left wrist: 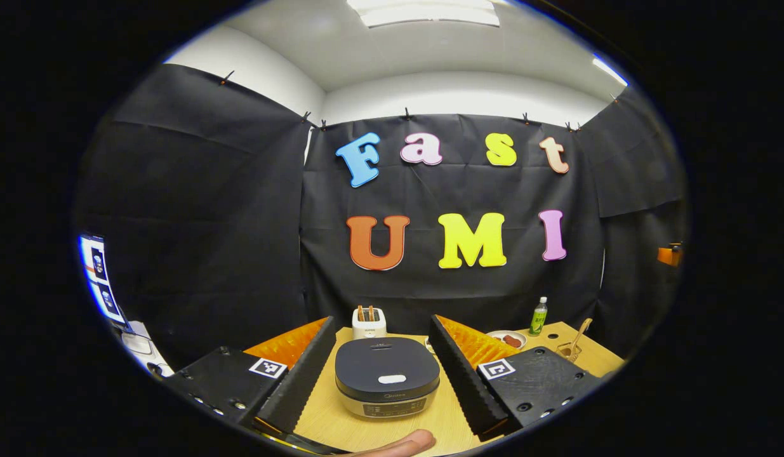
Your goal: Close the left gripper, press the button to open the rice cooker; take a wooden spoon from the chopstick holder with the right hand, scoop a spoonful of rice and pour it into the rice cooker, then put the wooden spoon back into the chopstick holder.
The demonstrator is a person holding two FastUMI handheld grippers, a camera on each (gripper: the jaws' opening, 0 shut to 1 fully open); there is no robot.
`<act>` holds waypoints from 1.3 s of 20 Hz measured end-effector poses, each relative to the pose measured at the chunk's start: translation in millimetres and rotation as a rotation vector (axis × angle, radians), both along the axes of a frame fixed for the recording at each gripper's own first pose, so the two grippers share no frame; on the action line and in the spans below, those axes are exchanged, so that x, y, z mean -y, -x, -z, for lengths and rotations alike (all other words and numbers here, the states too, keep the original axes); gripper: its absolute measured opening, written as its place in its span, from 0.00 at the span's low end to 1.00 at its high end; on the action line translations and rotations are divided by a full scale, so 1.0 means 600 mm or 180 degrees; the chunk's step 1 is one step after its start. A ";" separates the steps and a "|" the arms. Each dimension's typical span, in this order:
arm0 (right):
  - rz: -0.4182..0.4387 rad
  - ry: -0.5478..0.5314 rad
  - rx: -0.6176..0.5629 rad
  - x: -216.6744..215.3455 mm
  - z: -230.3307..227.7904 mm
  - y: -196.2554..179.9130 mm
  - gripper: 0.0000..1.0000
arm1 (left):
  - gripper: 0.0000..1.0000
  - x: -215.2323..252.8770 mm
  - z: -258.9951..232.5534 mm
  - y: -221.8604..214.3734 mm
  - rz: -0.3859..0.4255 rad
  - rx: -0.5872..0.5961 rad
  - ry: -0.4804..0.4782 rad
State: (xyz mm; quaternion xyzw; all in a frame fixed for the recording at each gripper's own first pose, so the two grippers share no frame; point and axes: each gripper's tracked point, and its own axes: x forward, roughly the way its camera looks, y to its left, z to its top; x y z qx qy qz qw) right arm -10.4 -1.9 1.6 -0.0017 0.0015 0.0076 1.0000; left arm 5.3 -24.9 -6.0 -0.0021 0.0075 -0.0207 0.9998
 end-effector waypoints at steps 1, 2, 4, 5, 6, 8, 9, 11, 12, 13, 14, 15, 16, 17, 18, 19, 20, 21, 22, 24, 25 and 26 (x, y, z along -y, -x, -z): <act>0.0007 -0.0001 0.0007 0.001 0.000 0.000 1.00 | 0.94 -0.001 0.007 -0.002 -0.0037 -0.0058 0.0012; 0.0007 0.0008 0.0014 0.002 0.001 -0.001 1.00 | 0.94 0.005 0.011 -0.004 -0.0003 -0.0091 0.0028; -0.0001 0.0017 0.0044 0.004 0.001 -0.002 1.00 | 0.94 0.016 0.007 -0.014 0.0048 -0.0079 0.0027; 0.0000 0.0022 0.0057 0.004 0.001 -0.003 1.00 | 0.93 0.013 0.010 -0.018 0.0045 -0.0083 0.0001; 0.0008 0.0031 0.0051 0.008 0.005 -0.005 1.00 | 0.90 0.014 0.013 -0.020 0.0041 -0.0088 -0.0006; 0.0003 0.0015 0.0027 0.011 0.013 -0.011 1.00 | 0.86 0.025 0.020 -0.029 0.0095 -0.0129 0.0003; 0.0001 0.0001 0.0012 0.011 0.016 -0.013 1.00 | 0.74 0.028 0.026 -0.033 0.0101 -0.0169 0.0034; 0.0004 -0.0012 -0.0033 0.014 0.027 -0.020 1.00 | 0.65 0.037 0.031 -0.042 0.0164 -0.0216 0.0082; -0.0001 -0.0016 -0.0059 0.013 0.032 -0.023 1.00 | 0.55 0.046 0.034 -0.045 0.0220 -0.0234 0.0090; -0.0014 -0.0018 -0.0074 0.011 0.035 -0.025 1.00 | 0.51 0.053 0.039 -0.053 0.0254 -0.0259 0.0101; -0.0021 -0.0009 -0.0088 0.009 0.040 -0.027 1.00 | 0.47 0.054 0.047 -0.060 0.0229 -0.0296 0.0082; -0.0025 0.0004 -0.0097 0.010 0.045 -0.029 1.00 | 0.26 0.052 0.058 -0.070 0.0192 -0.0329 0.0044; -0.0032 0.0016 -0.0104 0.008 0.049 -0.030 1.00 | 0.20 0.049 0.069 -0.078 0.0156 -0.0373 0.0019; -0.0043 0.0030 -0.0112 0.007 0.054 -0.032 1.00 | 0.01 0.057 0.082 -0.087 0.0192 -0.0449 -0.0022; -0.0051 0.0045 -0.0122 0.006 0.058 -0.035 1.00 | 0.05 0.062 0.110 -0.105 0.0169 -0.0539 -0.0099; -0.0051 0.0055 -0.0139 0.006 0.064 -0.037 1.00 | 0.00 0.058 0.125 -0.113 0.0108 -0.0617 -0.0159; -0.0050 0.0063 -0.0158 0.007 0.070 -0.040 1.00 | 0.00 0.056 0.143 -0.120 0.0088 -0.0721 -0.0249; -0.0049 0.0068 -0.0182 0.007 0.078 -0.043 1.00 | 0.00 0.053 0.153 -0.128 0.0066 -0.0797 -0.0314; -0.0049 0.0071 -0.0209 0.007 0.084 -0.047 1.00 | 0.00 0.049 0.169 -0.139 0.0037 -0.0881 -0.0350; -0.0039 0.0072 -0.0266 0.009 0.099 -0.053 1.00 | 0.00 0.043 0.208 -0.158 -0.0063 -0.1077 -0.0425; -0.0036 0.0070 -0.0301 0.009 0.107 -0.056 1.00 | 0.00 0.037 0.221 -0.164 -0.0096 -0.1155 -0.0477; -0.0039 0.0077 -0.0315 0.009 0.112 -0.057 1.00 | 0.00 0.040 0.237 -0.174 -0.0082 -0.1219 -0.0495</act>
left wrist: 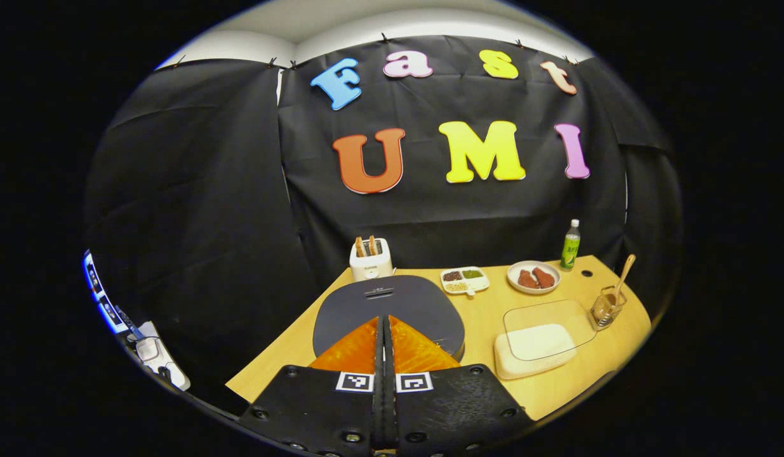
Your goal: Close the left gripper, press the button to open the rice cooker; take a wooden spoon from the chopstick holder with the right hand, scoop a spoonful of rice and pour it into the rice cooker, then put the wooden spoon back into the chopstick holder.
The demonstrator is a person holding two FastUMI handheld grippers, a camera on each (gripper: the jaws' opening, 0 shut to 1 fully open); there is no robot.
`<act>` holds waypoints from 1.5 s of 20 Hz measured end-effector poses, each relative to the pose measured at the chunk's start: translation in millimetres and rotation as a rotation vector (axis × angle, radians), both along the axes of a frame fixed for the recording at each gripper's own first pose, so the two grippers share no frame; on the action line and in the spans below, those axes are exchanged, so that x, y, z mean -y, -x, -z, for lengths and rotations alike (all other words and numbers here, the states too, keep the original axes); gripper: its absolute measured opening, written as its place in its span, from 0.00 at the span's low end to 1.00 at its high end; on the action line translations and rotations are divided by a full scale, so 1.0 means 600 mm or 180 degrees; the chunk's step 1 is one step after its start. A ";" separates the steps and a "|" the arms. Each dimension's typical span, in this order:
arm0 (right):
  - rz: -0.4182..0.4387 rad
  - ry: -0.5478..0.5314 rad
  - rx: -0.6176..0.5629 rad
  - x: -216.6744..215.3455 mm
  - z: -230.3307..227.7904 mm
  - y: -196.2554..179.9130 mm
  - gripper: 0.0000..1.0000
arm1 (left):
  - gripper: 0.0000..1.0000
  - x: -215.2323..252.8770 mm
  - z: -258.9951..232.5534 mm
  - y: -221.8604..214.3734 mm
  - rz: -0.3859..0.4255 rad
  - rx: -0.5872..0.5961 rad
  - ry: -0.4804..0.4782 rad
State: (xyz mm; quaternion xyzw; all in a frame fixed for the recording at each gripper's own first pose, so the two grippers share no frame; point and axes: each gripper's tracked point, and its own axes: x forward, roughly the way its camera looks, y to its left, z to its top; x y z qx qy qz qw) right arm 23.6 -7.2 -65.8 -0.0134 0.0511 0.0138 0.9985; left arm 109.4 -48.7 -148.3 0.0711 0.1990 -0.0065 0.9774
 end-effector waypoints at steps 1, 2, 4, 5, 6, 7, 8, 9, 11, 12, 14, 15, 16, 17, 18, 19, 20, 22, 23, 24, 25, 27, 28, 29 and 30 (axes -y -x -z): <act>-0.0004 0.0026 -0.0012 -0.002 0.007 -0.002 1.00 | 0.00 0.002 0.011 -0.005 -0.0004 -0.0069 0.0017; -0.0003 0.0057 -0.0021 -0.001 0.012 -0.003 1.00 | 0.00 0.002 0.023 -0.010 -0.0006 -0.0140 0.0048; -0.0014 0.0104 -0.0025 -0.004 0.021 -0.005 1.00 | 0.00 0.006 0.045 -0.018 0.0017 -0.0236 0.0128; -0.0017 0.0129 -0.0028 -0.005 0.029 -0.008 1.00 | 0.00 0.007 0.054 -0.022 0.0012 -0.0293 0.0178; -0.0015 0.0153 -0.0035 -0.005 0.034 -0.011 1.00 | 0.00 0.010 0.064 -0.023 0.0011 -0.0353 0.0232; -0.0002 0.0171 -0.0051 -0.003 0.040 -0.015 1.00 | 0.00 0.007 0.073 -0.026 -0.0008 -0.0415 0.0267; 0.0026 0.0177 -0.0085 0.000 0.046 -0.019 1.00 | 0.00 0.004 0.087 -0.028 -0.0057 -0.0493 0.0282; 0.0064 0.0176 -0.0124 0.005 0.055 -0.022 1.00 | 0.00 0.005 0.096 -0.027 -0.0068 -0.0555 0.0281; 0.0076 0.0137 -0.0196 0.006 0.066 -0.029 1.00 | 0.00 0.010 0.100 -0.032 -0.0037 -0.0571 0.0240; 0.0079 0.0116 -0.0211 0.007 0.068 -0.031 1.00 | 0.00 0.008 0.103 -0.036 -0.0040 -0.0552 0.0207; 0.0107 0.0095 -0.0254 0.012 0.079 -0.037 1.00 | 0.00 0.012 0.118 -0.036 -0.0035 -0.0628 0.0237; 0.0135 0.0090 -0.0288 0.016 0.085 -0.040 1.00 | 0.00 0.010 0.120 -0.037 -0.0033 -0.0614 0.0210; 0.0152 0.0076 -0.0317 0.019 0.091 -0.041 1.00 | 0.00 0.011 0.127 -0.033 -0.0012 -0.0652 0.0127; 0.0158 0.0052 -0.0353 0.017 0.097 -0.042 1.00 | 0.00 0.011 0.129 -0.029 -0.0009 -0.0664 0.0059; 0.0153 0.0024 -0.0393 0.014 0.102 -0.041 1.00 | 0.00 0.009 0.129 -0.031 -0.0035 -0.0688 0.0038; 0.0142 -0.0005 -0.0421 0.011 0.106 -0.040 1.00 | 0.00 0.007 0.130 -0.030 -0.0073 -0.0714 0.0041; 0.0133 -0.0019 -0.0428 0.008 0.108 -0.039 1.00 | 0.00 0.005 0.130 -0.030 -0.0115 -0.0742 0.0077; 0.0139 0.0024 -0.0427 0.007 0.112 -0.039 1.00 | 0.00 0.004 0.133 -0.027 -0.0181 -0.0760 0.0219; 0.0139 0.0057 -0.0422 0.007 0.113 -0.037 1.00 | 0.00 0.009 0.135 -0.027 -0.0185 -0.0798 0.0285; 0.0139 0.0082 -0.0414 0.006 0.112 -0.037 1.00 | 0.00 0.010 0.134 -0.029 -0.0166 -0.0816 0.0338; 0.0135 0.0096 -0.0406 0.005 0.111 -0.036 1.00 | 0.00 0.008 0.129 -0.029 -0.0131 -0.0776 0.0374; 0.0133 0.0117 -0.0360 0.003 0.107 -0.036 1.00 | 0.00 0.006 0.117 -0.033 -0.0144 -0.0651 0.0589; 0.0155 0.0133 -0.0335 0.005 0.105 -0.036 1.00 | 0.00 0.007 0.104 -0.034 -0.0148 -0.0574 0.0671; 0.0162 0.0141 -0.0323 0.005 0.108 -0.035 1.00 | 0.00 0.005 0.094 -0.036 -0.0154 -0.0523 0.0721; 0.0155 0.0144 -0.0317 0.002 0.111 -0.033 1.00 | 0.00 0.004 0.082 -0.030 -0.0139 -0.0423 0.0729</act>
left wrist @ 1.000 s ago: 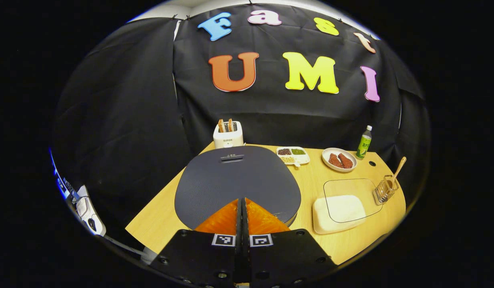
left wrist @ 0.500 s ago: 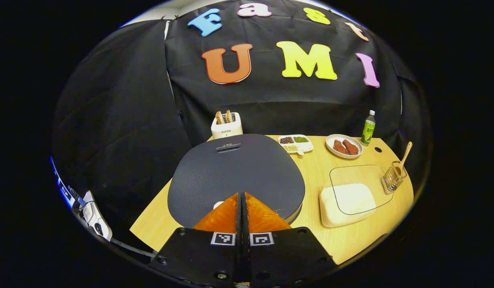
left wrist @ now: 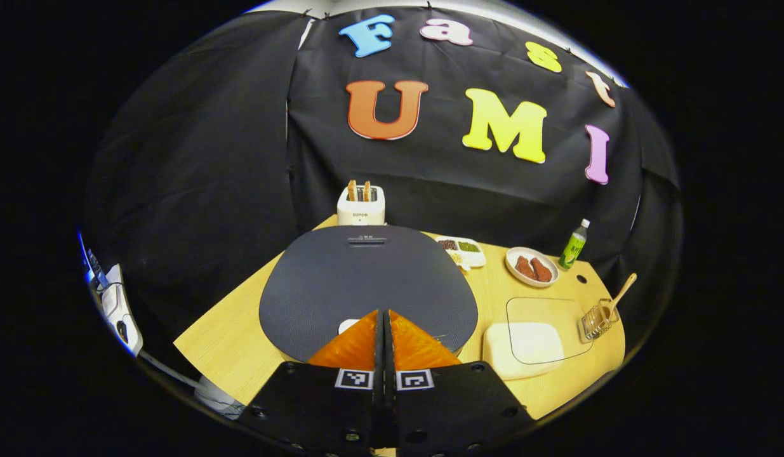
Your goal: Close the left gripper, press the button to open the rice cooker; take a wooden spoon from the chopstick holder with the right hand, scoop a spoonful of rice and pour it into the rice cooker, then put the wooden spoon back into the chopstick holder.
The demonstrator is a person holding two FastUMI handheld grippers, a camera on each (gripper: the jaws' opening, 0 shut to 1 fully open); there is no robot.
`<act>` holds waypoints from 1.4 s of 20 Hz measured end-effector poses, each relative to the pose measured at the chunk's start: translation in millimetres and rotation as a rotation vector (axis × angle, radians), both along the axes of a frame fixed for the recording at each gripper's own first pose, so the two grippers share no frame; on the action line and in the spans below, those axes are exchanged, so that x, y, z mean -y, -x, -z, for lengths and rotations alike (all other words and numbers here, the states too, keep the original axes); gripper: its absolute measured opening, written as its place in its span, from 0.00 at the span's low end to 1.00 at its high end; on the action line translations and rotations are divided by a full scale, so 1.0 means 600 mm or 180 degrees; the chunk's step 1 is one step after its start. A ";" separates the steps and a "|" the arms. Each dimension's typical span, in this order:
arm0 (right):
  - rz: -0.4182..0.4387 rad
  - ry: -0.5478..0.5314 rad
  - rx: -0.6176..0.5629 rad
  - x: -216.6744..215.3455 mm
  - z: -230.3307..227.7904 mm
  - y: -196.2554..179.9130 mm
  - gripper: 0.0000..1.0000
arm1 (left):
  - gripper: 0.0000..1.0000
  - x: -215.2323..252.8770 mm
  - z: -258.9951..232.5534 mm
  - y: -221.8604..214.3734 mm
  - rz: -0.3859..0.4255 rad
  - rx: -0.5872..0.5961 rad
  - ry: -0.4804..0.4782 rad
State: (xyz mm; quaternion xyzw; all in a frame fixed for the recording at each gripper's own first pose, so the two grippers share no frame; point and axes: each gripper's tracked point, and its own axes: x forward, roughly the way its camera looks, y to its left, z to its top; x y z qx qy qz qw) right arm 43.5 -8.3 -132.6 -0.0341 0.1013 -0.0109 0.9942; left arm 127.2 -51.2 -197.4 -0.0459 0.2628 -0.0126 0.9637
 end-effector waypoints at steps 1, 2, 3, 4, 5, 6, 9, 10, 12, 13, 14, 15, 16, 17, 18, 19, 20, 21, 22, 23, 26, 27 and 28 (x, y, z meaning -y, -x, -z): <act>-0.0004 0.0001 -0.0009 -0.002 0.005 0.001 1.00 | 0.03 -0.004 -0.023 -0.001 -0.0037 0.0103 -0.0004; -0.0009 0.0006 -0.0026 -0.003 0.011 0.003 1.00 | 0.02 -0.012 -0.048 0.002 -0.0100 0.0239 -0.0029; -0.0025 0.0030 -0.0043 -0.004 0.018 0.005 1.00 | 0.03 -0.021 -0.076 0.004 -0.0160 0.0396 -0.0043; -0.0034 0.0076 -0.0058 -0.005 0.023 0.006 1.00 | 0.02 -0.019 -0.110 0.010 -0.0147 0.0580 -0.0045; -0.0029 0.0121 -0.0062 -0.002 0.027 0.007 1.00 | 0.21 -0.009 -0.124 0.028 -0.0128 0.0615 -0.0025; -0.0029 0.0148 -0.0051 -0.001 0.028 0.008 1.00 | 0.40 -0.009 -0.145 0.043 -0.0136 0.0684 -0.0068; -0.0049 0.0144 -0.0014 -0.004 0.029 0.005 1.00 | 0.72 -0.017 -0.194 0.073 -0.0136 0.0980 -0.0209; -0.0051 0.0130 -0.0011 -0.006 0.031 0.003 1.00 | 0.77 -0.015 -0.205 0.082 -0.0121 0.1042 -0.0223; -0.0047 0.0068 -0.0023 -0.007 0.038 -0.005 1.00 | 0.92 -0.006 -0.228 0.113 -0.0108 0.1155 -0.0236; -0.0033 0.0004 -0.0030 -0.009 0.041 -0.009 1.00 | 0.81 -0.005 -0.242 0.125 -0.0088 0.1223 -0.0233; 0.0007 -0.0052 -0.0037 -0.008 0.044 -0.017 1.00 | 0.94 -0.002 -0.253 0.138 -0.0078 0.1275 -0.0226; 0.0029 -0.0109 -0.0056 -0.009 0.053 -0.026 1.00 | 0.94 0.000 -0.258 0.151 -0.0081 0.1325 -0.0221; 0.0017 -0.0167 -0.0087 -0.016 0.061 -0.034 1.00 | 0.94 0.003 -0.265 0.163 -0.0064 0.1366 -0.0204; 0.0007 -0.0216 -0.0118 -0.021 0.070 -0.047 1.00 | 0.94 0.006 -0.274 0.177 -0.0078 0.1433 -0.0173; 0.0009 -0.0262 -0.0138 -0.024 0.077 -0.059 1.00 | 0.94 0.010 -0.281 0.189 -0.0072 0.1485 -0.0135; 0.0024 -0.0302 -0.0164 -0.027 0.086 -0.075 1.00 | 0.94 0.017 -0.285 0.203 -0.0050 0.1523 -0.0111; 0.0045 -0.0341 -0.0168 -0.030 0.094 -0.093 1.00 | 0.94 0.017 -0.287 0.216 -0.0063 0.1554 -0.0118; 0.0040 -0.0357 -0.0172 -0.036 0.101 -0.106 1.00 | 0.94 0.018 -0.288 0.227 -0.0071 0.1593 -0.0125; 0.0014 -0.0372 -0.0178 -0.044 0.110 -0.121 1.00 | 0.94 0.022 -0.290 0.238 -0.0071 0.1636 -0.0125; -0.0004 -0.0395 -0.0137 -0.048 0.115 -0.137 1.00 | 0.94 0.026 -0.286 0.249 -0.0079 0.1648 -0.0128; -0.0186 -0.0615 0.0039 -0.068 0.123 -0.196 1.00 | 0.94 0.031 -0.263 0.283 -0.0132 0.1622 -0.0104; -0.0202 -0.0616 0.0008 -0.067 0.145 -0.213 1.00 | 0.94 0.041 -0.260 0.290 -0.0115 0.1638 -0.0047; -0.0143 -0.0550 -0.0065 -0.056 0.165 -0.230 0.97 | 0.94 0.050 -0.257 0.299 -0.0088 0.1644 -0.0004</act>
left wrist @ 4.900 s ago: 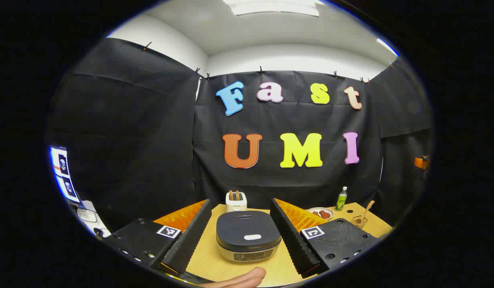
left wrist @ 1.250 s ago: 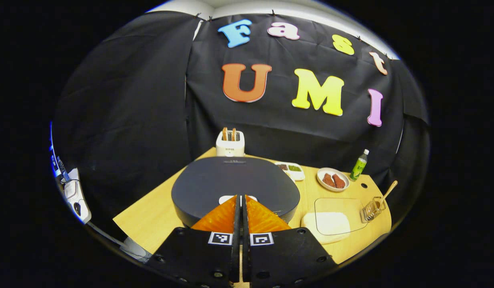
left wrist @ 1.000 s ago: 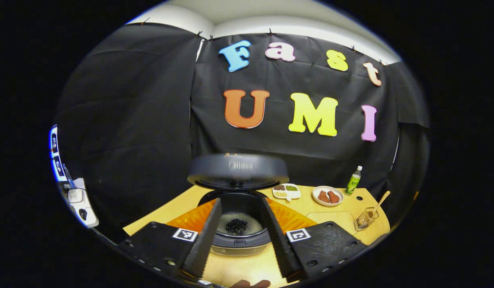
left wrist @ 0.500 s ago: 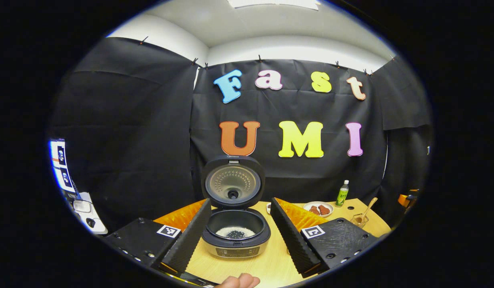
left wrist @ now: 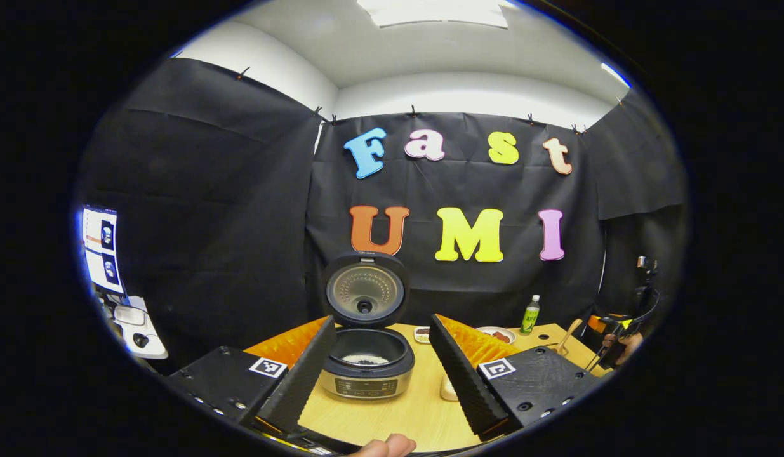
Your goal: Close the left gripper, press the button to open the rice cooker; take a wooden spoon from the chopstick holder with the right hand, scoop a spoonful of rice and pour it into the rice cooker, then put the wooden spoon back into the chopstick holder.
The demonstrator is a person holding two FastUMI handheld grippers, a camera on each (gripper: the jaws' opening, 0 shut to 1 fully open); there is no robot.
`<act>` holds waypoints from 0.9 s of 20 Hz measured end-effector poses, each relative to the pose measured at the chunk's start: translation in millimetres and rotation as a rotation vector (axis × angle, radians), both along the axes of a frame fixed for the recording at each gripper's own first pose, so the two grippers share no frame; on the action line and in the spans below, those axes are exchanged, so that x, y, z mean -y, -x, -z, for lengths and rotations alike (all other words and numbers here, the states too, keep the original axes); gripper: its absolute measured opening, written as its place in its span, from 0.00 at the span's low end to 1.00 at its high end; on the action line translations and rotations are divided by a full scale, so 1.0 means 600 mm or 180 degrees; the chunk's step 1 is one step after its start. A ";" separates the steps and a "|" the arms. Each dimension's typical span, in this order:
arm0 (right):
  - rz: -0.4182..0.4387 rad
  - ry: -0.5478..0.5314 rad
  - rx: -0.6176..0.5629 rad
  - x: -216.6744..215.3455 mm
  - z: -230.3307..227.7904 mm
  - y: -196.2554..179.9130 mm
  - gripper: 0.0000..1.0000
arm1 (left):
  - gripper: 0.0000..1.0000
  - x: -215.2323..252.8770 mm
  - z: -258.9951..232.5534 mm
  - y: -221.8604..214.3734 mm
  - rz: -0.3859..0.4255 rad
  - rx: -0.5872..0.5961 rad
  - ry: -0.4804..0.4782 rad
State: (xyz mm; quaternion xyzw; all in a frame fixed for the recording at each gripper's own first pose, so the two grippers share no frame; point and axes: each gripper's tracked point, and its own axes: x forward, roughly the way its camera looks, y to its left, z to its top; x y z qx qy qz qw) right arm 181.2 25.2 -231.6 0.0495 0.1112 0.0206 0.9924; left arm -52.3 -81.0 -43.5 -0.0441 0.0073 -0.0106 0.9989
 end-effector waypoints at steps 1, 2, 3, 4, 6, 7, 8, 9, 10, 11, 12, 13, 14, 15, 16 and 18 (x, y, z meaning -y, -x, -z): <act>-0.0001 0.0044 -0.0068 0.004 0.017 -0.011 0.97 | 0.94 -0.001 0.009 0.009 -0.0001 -0.0030 0.0009; -0.0038 0.0033 -0.0128 0.001 0.028 -0.020 0.97 | 0.94 -0.009 0.020 0.015 -0.0053 -0.0092 -0.0004; -0.0083 -0.0043 -0.0173 -0.007 0.034 -0.025 0.98 | 0.94 -0.015 0.023 0.021 -0.0091 -0.0116 -0.0019; -0.0092 -0.0114 -0.0160 -0.011 0.041 -0.034 0.97 | 0.94 -0.015 0.022 0.026 -0.0117 -0.0107 -0.0030; -0.0097 -0.0250 -0.0085 -0.015 0.046 -0.052 0.92 | 0.94 -0.014 0.017 0.033 -0.0115 -0.0084 -0.0040; -0.0074 -0.0280 -0.0055 -0.021 0.053 -0.062 0.97 | 0.94 -0.013 0.018 0.035 -0.0102 -0.0078 -0.0051; -0.0042 -0.0263 -0.0053 -0.022 0.061 -0.075 0.97 | 0.94 -0.009 0.020 0.038 -0.0083 -0.0080 -0.0061; -0.0047 -0.0231 -0.0086 -0.028 0.074 -0.086 0.97 | 0.94 -0.004 0.021 0.041 -0.0051 -0.0089 -0.0079; -0.0057 -0.0188 -0.0155 -0.033 0.086 -0.093 0.97 | 0.94 -0.001 0.021 0.045 -0.0036 -0.0090 -0.0103; -0.0087 -0.0160 -0.0212 -0.039 0.097 -0.102 0.97 | 0.95 -0.001 0.022 0.044 -0.0055 -0.0081 -0.0153; -0.0169 -0.0164 -0.0234 -0.050 0.102 -0.109 0.97 | 0.94 -0.006 0.024 0.044 -0.0093 -0.0086 -0.0209; -0.0214 -0.0179 -0.0239 -0.060 0.104 -0.118 0.98 | 0.94 -0.009 0.028 0.048 -0.0121 -0.0088 -0.0258; -0.0154 -0.0176 -0.0243 -0.057 0.110 -0.128 0.97 | 0.95 -0.009 0.030 0.053 -0.0138 -0.0078 -0.0298; -0.0104 -0.0146 -0.0282 -0.054 0.122 -0.138 0.92 | 0.95 -0.006 0.029 0.056 -0.0140 -0.0068 -0.0318; -0.0103 -0.0189 -0.0309 -0.060 0.128 -0.145 0.97 | 0.94 -0.003 0.031 0.057 -0.0122 -0.0070 -0.0327; -0.0158 -0.0299 -0.0406 -0.079 0.136 -0.158 0.97 | 0.94 0.003 0.033 0.058 -0.0084 -0.0071 -0.0343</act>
